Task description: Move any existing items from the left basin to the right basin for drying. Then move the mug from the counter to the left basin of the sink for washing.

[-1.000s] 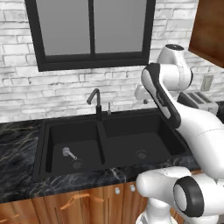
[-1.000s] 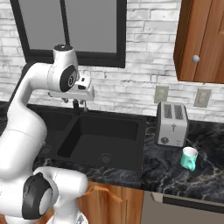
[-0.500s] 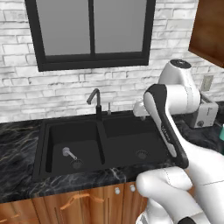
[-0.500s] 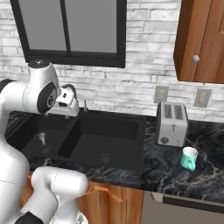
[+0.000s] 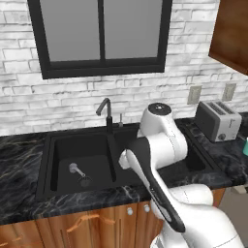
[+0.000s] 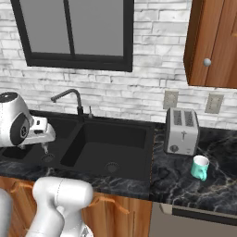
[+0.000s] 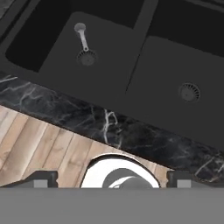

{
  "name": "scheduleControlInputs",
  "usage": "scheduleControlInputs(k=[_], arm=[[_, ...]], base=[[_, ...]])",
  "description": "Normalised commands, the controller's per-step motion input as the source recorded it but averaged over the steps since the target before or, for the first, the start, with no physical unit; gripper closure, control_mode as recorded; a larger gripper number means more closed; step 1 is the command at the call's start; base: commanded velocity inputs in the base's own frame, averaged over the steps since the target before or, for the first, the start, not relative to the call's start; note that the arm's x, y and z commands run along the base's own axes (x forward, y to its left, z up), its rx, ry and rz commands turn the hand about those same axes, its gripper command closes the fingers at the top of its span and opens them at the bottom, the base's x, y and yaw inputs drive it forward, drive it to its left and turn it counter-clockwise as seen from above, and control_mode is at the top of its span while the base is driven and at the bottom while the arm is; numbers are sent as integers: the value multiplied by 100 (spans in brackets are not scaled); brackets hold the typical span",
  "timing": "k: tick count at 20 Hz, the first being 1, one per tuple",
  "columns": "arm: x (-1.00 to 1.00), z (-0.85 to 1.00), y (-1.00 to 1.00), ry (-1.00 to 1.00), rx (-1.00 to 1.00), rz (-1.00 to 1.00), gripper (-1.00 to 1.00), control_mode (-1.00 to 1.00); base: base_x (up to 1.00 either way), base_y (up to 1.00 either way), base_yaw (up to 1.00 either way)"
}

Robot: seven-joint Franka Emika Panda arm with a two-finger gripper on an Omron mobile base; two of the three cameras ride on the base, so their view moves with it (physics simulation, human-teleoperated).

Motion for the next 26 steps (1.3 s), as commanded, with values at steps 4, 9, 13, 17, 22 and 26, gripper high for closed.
scheduleControlInputs(k=[4, 9, 13, 17, 22, 26], arm=[[57, -19, 93, 24, -10, 23, -100, -100], [69, -19, 61, 28, -3, 7, -100, -100], [66, -38, 52, 29, 0, 0, -100, -100], [56, -52, 38, 9, 0, 0, -100, -100], [52, -43, 43, -3, 0, -1, -100, -100], [39, -44, 22, -21, 0, -4, -100, -100]], base=[[0, 0, 0], [0, 0, 0], [0, 0, 0], [0, 0, 0], [0, 0, 0], [0, 0, 0]])
